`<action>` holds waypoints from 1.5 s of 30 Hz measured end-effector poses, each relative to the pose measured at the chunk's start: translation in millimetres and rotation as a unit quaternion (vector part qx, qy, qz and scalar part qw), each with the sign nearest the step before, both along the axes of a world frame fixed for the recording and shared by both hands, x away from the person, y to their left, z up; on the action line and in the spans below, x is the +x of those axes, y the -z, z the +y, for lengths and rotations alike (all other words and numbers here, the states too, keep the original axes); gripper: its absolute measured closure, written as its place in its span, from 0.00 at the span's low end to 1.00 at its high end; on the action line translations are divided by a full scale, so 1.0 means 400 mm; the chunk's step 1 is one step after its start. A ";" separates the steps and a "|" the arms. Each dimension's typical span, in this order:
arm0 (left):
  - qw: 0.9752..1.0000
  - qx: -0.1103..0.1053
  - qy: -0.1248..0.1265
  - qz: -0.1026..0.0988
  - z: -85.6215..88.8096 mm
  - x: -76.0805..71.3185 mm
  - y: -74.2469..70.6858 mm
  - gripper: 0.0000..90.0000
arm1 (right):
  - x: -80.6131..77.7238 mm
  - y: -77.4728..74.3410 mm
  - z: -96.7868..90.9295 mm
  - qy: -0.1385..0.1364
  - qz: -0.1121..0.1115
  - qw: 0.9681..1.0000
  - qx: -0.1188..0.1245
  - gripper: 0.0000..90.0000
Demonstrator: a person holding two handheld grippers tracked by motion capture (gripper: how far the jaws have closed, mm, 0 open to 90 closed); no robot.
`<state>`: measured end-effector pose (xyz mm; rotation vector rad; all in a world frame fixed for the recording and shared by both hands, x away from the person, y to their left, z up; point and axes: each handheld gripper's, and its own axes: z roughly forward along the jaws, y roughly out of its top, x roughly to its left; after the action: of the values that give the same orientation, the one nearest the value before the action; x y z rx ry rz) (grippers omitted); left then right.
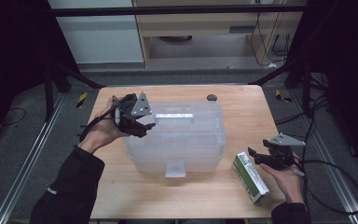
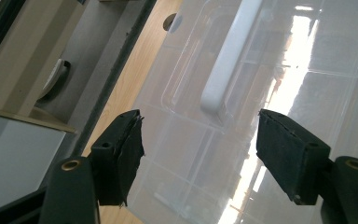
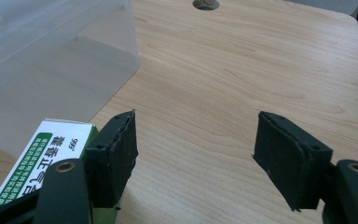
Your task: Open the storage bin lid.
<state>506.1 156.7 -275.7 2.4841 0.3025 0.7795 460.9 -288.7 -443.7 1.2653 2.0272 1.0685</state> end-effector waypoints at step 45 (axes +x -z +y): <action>0.997 0.058 0.044 0.018 -0.097 0.053 0.034 0.51 | 0.004 0.010 0.003 -0.006 0.011 1.000 -0.004 0.34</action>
<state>527.5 118.0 -289.2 2.6021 0.1643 0.7361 462.6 -287.6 -447.8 1.2686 2.0554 1.0551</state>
